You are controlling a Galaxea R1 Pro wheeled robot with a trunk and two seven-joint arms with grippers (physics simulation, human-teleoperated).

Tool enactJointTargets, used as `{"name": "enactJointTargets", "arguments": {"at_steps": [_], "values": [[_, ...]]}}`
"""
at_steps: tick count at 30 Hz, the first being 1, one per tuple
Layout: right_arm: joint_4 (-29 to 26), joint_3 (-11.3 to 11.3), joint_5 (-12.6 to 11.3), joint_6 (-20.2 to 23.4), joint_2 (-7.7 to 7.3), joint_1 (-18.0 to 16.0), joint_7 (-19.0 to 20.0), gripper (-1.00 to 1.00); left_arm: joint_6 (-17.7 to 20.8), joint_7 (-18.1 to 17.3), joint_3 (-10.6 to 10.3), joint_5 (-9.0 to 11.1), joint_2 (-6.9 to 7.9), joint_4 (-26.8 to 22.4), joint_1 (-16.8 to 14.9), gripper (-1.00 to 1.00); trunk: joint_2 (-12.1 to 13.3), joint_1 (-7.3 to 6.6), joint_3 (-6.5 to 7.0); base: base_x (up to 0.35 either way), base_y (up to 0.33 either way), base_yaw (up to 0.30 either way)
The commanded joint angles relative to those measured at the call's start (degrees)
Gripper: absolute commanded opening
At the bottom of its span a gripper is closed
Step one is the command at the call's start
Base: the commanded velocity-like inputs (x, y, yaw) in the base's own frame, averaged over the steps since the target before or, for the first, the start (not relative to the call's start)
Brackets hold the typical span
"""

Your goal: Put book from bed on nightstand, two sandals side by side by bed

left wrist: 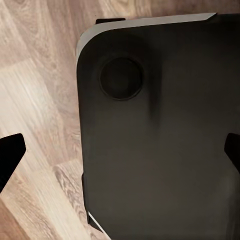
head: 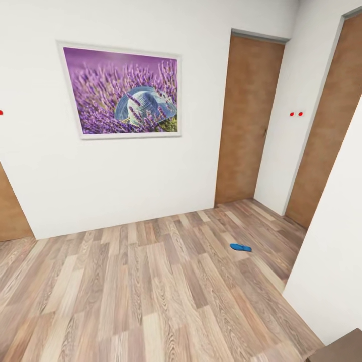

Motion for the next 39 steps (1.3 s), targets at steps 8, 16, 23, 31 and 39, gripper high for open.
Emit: {"name": "enactJointTargets", "arguments": {"at_steps": [8,16,23,31,39], "values": [[-0.08,-0.06,-0.01,-0.02,0.03,0.0,0.01,1.0,-0.21,-0.01,-0.07,-0.05,0.01,0.05,-0.03,1.0,-0.02,0.03,-0.05,0.315,0.101,0.0],[-0.08,-0.05,-0.01,-0.02,0.03,0.0,0.01,1.0,-0.21,-0.01,-0.07,-0.05,0.0,0.05,-0.03,1.0,-0.02,0.03,-0.05,0.314,0.099,0.0],[-0.08,0.01,-0.01,-0.02,0.03,0.0,0.01,1.0,-0.33,-0.01,-0.07,-0.05,0.02,0.05,-0.03,1.0,-0.02,0.03,-0.05,0.31,0.09,0.0],[-0.08,0.02,-0.01,-0.02,0.03,0.0,0.01,1.0,-0.92,-0.01,-0.07,-0.05,0.01,0.05,-0.03,1.0,-0.02,0.03,-0.05,0.307,0.078,0.0],[-0.08,0.02,-0.01,-0.04,0.09,0.0,0.01,1.0,-1.06,-0.01,-0.07,-0.05,0.0,0.05,-0.03,1.0,-0.02,0.03,-0.05,0.306,0.072,0.0]]}}
